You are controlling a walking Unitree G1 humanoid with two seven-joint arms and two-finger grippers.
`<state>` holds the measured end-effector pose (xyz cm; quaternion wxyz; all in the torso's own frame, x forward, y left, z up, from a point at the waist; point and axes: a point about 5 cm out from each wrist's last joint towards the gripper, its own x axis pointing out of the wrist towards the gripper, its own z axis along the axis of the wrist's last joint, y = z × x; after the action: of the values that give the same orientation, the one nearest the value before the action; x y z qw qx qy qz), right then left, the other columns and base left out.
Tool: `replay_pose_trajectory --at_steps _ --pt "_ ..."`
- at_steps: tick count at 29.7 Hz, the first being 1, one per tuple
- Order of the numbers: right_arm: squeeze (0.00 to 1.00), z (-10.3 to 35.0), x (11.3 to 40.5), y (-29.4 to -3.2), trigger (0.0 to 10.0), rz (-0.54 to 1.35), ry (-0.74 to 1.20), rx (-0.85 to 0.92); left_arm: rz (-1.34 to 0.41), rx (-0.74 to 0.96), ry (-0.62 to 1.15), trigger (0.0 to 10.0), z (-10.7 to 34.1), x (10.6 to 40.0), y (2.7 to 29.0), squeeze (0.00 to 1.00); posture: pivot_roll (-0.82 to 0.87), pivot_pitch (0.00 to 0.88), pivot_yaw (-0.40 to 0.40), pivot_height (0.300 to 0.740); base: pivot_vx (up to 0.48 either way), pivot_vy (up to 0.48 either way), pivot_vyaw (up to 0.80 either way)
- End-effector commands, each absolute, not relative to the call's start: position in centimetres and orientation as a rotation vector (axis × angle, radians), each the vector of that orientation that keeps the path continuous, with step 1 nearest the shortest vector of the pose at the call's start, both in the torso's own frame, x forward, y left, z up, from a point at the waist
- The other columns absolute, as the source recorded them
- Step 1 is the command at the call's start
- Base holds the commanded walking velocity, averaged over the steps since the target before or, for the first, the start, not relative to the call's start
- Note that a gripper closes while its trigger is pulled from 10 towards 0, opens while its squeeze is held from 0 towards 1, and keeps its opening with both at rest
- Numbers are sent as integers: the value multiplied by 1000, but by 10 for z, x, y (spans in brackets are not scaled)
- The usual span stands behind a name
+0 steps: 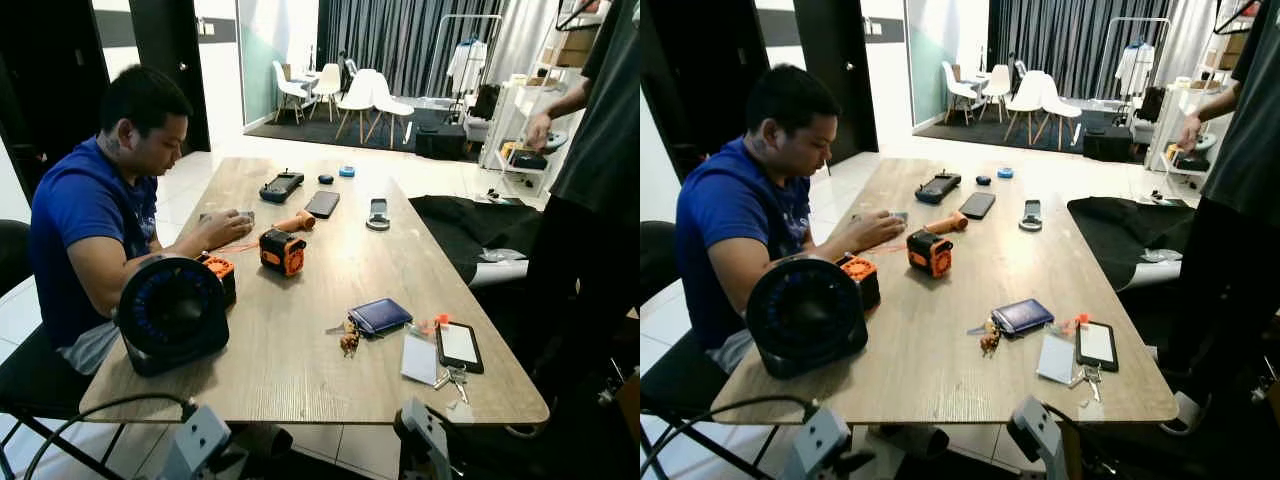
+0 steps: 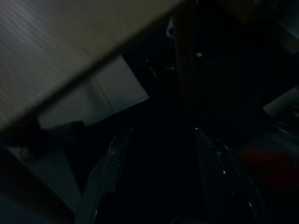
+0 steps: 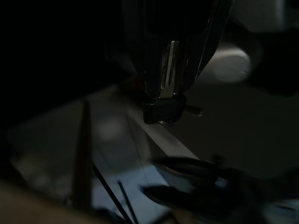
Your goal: Hang keys on a hook
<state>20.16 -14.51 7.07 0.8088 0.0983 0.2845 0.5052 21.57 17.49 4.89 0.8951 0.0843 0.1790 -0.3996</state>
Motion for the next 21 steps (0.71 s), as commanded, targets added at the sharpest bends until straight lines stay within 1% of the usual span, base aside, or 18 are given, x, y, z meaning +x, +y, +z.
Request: replay_pose_trajectory --at_steps 1,4,6,7,8,12,13,16,17,20,21 --pt "0 56 199 -147 0 1042 637 210 -793 161 392 10000 37 211 173 0 75 8 -8 740 0 0 0" --pt "0 43 196 -150 0 990 666 233 -743 146 397 10000 30 210 175 0 74 7 -8 740 0 0 0" --pt "0 43 196 -150 0 990 666 233 -743 146 397 10000 30 210 175 0 74 7 -8 740 0 0 0" --pt "0 33 194 -152 0 945 689 253 -708 128 402 10000 25 208 177 0 74 4 -8 740 0 0 0" --pt "0 33 194 -152 0 945 689 253 -708 128 402 10000 25 208 177 0 74 4 -8 740 0 0 0" --pt "0 -3 185 -158 0 801 771 310 -606 72 440 10000 6 199 186 0 76 0 -10 740 0 0 0" --pt "0 -3 185 -158 0 801 771 310 -606 72 440 10000 6 199 186 0 76 0 -10 740 0 0 0" --pt "0 -23 181 -160 0 695 800 330 -567 64 482 10000 -6 192 191 0 76 0 -11 740 0 0 0" --pt "0 -23 181 -160 0 695 800 330 -567 64 482 10000 -6 192 191 0 76 0 -11 740 0 0 0" --pt "0 -46 179 -170 0 485 818 340 -492 61 532 10000 -21 188 193 0 80 0 -16 740 0 0 0" --pt "0 -46 179 -170 0 485 818 340 -492 61 532 10000 -21 188 193 0 80 0 -16 740 0 0 0"
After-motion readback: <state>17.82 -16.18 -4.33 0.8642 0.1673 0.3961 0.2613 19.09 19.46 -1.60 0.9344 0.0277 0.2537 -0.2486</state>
